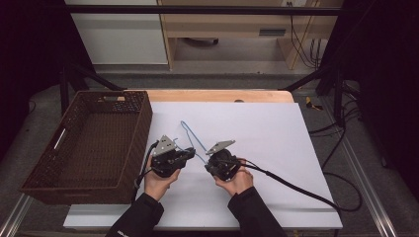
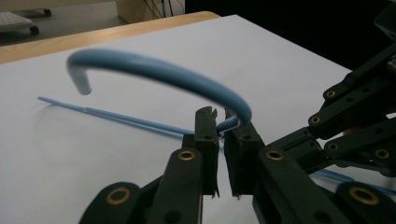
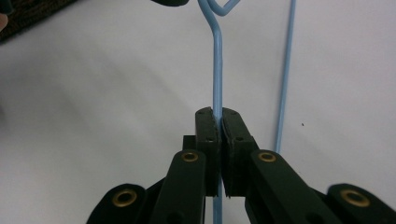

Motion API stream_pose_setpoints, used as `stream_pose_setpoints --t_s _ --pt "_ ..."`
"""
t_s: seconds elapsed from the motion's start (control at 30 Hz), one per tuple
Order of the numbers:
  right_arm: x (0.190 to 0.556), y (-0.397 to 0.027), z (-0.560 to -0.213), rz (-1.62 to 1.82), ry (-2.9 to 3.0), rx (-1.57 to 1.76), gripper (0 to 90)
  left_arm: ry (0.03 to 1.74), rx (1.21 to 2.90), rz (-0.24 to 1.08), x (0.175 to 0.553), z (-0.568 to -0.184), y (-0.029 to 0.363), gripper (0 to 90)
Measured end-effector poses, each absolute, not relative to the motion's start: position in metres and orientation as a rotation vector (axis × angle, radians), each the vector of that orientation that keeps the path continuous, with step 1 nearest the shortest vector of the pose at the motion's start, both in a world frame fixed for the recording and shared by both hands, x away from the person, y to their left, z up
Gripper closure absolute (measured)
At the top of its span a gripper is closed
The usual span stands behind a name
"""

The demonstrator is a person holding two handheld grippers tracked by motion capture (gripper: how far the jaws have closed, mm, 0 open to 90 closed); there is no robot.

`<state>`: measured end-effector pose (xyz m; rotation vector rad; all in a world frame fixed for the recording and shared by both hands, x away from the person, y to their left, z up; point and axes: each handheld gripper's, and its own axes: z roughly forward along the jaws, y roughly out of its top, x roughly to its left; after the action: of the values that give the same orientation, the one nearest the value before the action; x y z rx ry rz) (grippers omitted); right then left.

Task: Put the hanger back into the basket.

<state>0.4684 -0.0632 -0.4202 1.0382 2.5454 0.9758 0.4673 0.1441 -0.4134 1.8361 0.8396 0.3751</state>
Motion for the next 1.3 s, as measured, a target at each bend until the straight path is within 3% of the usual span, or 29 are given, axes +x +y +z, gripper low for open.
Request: stream_pose_setpoints --t_s 0.23,0.47,0.8,1.3 --pt "0.47 -0.075 -0.404 0.997 2.55 0.995 88.0 0.814 1.832 0.415 0.46 -0.396 0.158 44.6" --pt "0.47 -0.096 -0.377 1.069 2.602 0.892 88.0 0.778 1.871 0.48 0.447 -0.381 0.173 23.7" --pt "0.459 -0.128 -0.355 1.154 2.699 0.778 87.9 0.655 2.03 0.583 0.431 -0.37 0.172 16.1" --pt "0.44 -0.144 -0.368 1.205 2.798 0.691 87.9 0.454 2.193 0.649 0.426 -0.378 0.145 15.4"
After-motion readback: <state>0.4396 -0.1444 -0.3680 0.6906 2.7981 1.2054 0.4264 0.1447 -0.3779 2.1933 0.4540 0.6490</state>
